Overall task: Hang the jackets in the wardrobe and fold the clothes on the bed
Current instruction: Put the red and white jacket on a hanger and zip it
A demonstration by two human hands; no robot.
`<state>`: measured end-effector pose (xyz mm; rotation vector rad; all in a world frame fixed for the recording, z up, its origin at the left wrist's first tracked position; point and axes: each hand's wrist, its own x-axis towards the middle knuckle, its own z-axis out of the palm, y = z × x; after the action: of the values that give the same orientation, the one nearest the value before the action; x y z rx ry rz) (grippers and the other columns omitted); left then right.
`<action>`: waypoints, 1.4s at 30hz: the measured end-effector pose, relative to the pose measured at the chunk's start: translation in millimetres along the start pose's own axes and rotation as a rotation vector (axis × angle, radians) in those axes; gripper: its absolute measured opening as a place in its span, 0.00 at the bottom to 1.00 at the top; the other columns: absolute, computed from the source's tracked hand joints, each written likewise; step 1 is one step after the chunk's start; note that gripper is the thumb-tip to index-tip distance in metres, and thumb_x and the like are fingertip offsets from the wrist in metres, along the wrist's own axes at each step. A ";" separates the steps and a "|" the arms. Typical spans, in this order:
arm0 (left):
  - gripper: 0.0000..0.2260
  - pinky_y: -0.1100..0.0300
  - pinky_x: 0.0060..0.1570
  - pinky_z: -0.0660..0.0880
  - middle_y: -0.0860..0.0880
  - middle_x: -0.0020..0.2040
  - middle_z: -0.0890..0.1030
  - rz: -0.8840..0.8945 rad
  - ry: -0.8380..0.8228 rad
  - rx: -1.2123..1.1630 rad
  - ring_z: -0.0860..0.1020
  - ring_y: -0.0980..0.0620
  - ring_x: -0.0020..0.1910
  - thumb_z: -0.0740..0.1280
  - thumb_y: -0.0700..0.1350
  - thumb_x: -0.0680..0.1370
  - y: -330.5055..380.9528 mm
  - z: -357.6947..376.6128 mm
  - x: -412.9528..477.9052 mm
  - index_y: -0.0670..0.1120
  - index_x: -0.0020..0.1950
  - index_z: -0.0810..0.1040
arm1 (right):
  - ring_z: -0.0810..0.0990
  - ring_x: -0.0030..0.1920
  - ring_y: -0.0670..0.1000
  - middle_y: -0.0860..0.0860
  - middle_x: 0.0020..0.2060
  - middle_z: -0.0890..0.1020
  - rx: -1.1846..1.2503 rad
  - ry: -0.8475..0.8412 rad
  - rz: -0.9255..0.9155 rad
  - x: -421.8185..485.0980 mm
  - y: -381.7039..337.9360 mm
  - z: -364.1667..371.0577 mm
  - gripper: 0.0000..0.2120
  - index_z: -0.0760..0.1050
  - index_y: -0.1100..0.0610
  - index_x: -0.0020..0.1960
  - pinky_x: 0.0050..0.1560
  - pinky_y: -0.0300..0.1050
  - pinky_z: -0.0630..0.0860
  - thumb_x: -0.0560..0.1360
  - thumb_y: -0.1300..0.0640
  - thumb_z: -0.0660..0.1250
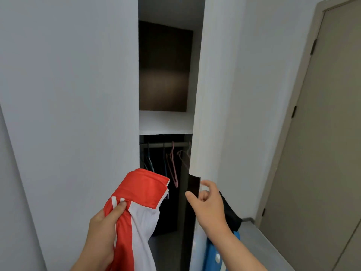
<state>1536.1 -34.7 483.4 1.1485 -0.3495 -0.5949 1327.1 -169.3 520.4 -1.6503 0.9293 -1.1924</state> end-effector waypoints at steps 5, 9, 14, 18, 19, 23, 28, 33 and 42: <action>0.10 0.57 0.47 0.76 0.48 0.47 0.87 0.005 -0.071 -0.025 0.86 0.50 0.44 0.75 0.45 0.73 -1.7 34.0 -32.2 0.46 0.53 0.84 | 0.81 0.50 0.47 0.51 0.49 0.83 -0.069 -0.034 0.012 -10.6 2.8 -72.7 0.27 0.73 0.44 0.68 0.56 0.48 0.81 0.71 0.49 0.75; 0.11 0.56 0.47 0.77 0.47 0.48 0.87 0.015 -0.103 -0.026 0.86 0.49 0.45 0.76 0.46 0.73 -1.3 61.0 -50.8 0.46 0.54 0.84 | 0.82 0.47 0.38 0.37 0.45 0.84 -0.071 0.007 -0.016 -18.2 7.9 -125.3 0.13 0.79 0.39 0.53 0.48 0.41 0.80 0.73 0.54 0.74; 0.12 0.55 0.47 0.78 0.47 0.48 0.87 0.030 -0.121 -0.017 0.86 0.48 0.44 0.77 0.48 0.72 -3.5 86.4 -66.0 0.48 0.54 0.84 | 0.81 0.41 0.36 0.38 0.39 0.83 -0.086 0.099 0.058 -13.6 19.2 -179.3 0.11 0.78 0.41 0.49 0.37 0.31 0.75 0.75 0.57 0.72; 0.13 0.53 0.47 0.78 0.48 0.47 0.87 0.038 -0.132 0.006 0.86 0.47 0.44 0.76 0.51 0.72 -8.7 100.6 -74.6 0.50 0.55 0.84 | 0.80 0.40 0.35 0.35 0.39 0.83 -0.095 0.106 0.056 -6.1 22.3 -205.3 0.11 0.78 0.44 0.49 0.32 0.25 0.72 0.75 0.61 0.70; 0.14 0.53 0.47 0.79 0.48 0.48 0.87 0.038 -0.133 0.012 0.86 0.47 0.44 0.76 0.51 0.72 -10.2 102.8 -76.5 0.50 0.55 0.84 | 0.81 0.40 0.36 0.37 0.39 0.83 -0.100 0.106 0.064 -4.9 22.7 -209.5 0.11 0.78 0.45 0.50 0.32 0.25 0.72 0.75 0.61 0.69; 0.15 0.53 0.47 0.79 0.48 0.48 0.87 0.035 -0.131 0.011 0.86 0.47 0.45 0.77 0.52 0.71 -11.3 104.8 -81.1 0.50 0.56 0.83 | 0.81 0.41 0.39 0.42 0.41 0.83 -0.140 0.155 0.072 -3.1 25.2 -222.3 0.09 0.77 0.45 0.50 0.31 0.27 0.71 0.76 0.59 0.69; 0.15 0.56 0.44 0.78 0.49 0.48 0.87 0.039 -0.130 0.003 0.86 0.48 0.45 0.77 0.51 0.71 -5.8 101.1 -79.8 0.49 0.56 0.84 | 0.80 0.41 0.41 0.41 0.42 0.81 -0.202 0.240 0.075 -2.8 29.9 -228.3 0.09 0.75 0.48 0.55 0.33 0.32 0.69 0.78 0.59 0.66; 0.13 0.55 0.44 0.78 0.48 0.48 0.87 0.054 -0.137 0.017 0.86 0.48 0.44 0.76 0.50 0.72 0.0 96.1 -76.9 0.49 0.55 0.84 | 0.78 0.57 0.51 0.51 0.59 0.77 -0.264 0.307 0.009 -7.5 17.2 -214.7 0.21 0.70 0.52 0.68 0.54 0.45 0.77 0.77 0.64 0.65; 0.10 0.56 0.44 0.77 0.48 0.47 0.87 0.078 -0.102 0.002 0.86 0.50 0.44 0.75 0.48 0.73 17.3 72.0 -67.5 0.48 0.53 0.84 | 0.68 0.64 0.46 0.41 0.60 0.68 -0.386 0.251 -0.352 -12.1 -30.0 -156.0 0.20 0.70 0.50 0.66 0.66 0.48 0.69 0.76 0.62 0.65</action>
<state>1447.5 -42.7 529.5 1.1036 -0.4800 -0.5854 1176.2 -182.5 569.6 -2.0663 1.1072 -1.5572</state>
